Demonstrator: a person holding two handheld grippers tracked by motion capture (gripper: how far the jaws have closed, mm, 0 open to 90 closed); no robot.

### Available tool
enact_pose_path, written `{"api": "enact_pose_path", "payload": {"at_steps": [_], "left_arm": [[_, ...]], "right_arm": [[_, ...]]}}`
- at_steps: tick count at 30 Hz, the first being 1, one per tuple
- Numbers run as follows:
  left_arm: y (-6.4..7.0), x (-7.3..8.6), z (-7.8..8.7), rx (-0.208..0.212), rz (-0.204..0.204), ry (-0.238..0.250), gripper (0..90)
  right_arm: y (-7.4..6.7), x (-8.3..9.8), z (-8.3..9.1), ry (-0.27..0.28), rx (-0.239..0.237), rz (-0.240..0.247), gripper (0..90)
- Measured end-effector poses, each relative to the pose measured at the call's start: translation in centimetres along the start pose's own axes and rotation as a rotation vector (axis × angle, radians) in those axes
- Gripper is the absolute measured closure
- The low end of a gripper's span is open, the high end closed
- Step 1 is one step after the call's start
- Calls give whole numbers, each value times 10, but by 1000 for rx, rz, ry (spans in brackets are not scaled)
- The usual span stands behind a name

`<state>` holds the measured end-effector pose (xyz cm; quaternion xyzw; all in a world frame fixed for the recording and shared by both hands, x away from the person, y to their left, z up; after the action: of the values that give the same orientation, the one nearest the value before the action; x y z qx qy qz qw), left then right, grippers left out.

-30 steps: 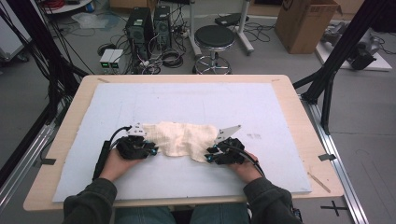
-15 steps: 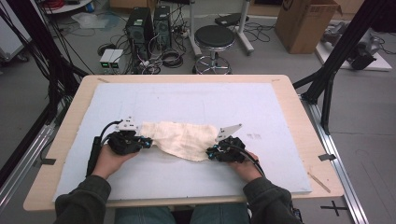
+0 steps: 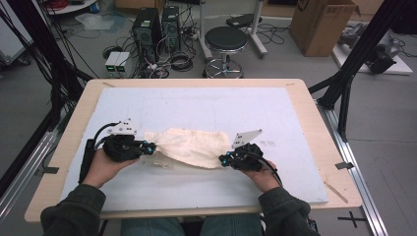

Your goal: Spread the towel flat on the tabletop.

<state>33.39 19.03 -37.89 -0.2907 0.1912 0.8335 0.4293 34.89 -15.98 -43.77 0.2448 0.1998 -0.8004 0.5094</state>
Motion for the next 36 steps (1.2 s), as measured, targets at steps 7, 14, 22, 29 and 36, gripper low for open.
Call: {"api": "enact_pose_path", "payload": {"at_steps": [7,14,22,29,36], "left_arm": [[4,15,-7,68,-26,-73,862],[-8,21,-56,74,13,-166,847],[-20,17,-77,37,66,-182,791],[-16,17,-52,65,79,-86,656],[-10,35,-40,60,59,-92,649]], "right_arm": [[-8,2,9,4,4,35,862],[-2,11,7,-35,17,16,862],[6,17,-8,-86,-9,-10,862],[8,19,-10,-84,-10,-16,859],[8,19,-7,-64,0,-23,806]]}}
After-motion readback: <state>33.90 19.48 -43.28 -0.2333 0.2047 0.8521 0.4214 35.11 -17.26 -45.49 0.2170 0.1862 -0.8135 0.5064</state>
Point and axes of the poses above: each handheld gripper's, and its own axes: z roughly backward along the jaws, x roughly out of its underside, y roughly to its right, the point moved 3 cm from there along -z, roughly forward along the jaws, and after that the axes turned 12 degrees about -y, right-handed, at the moved point
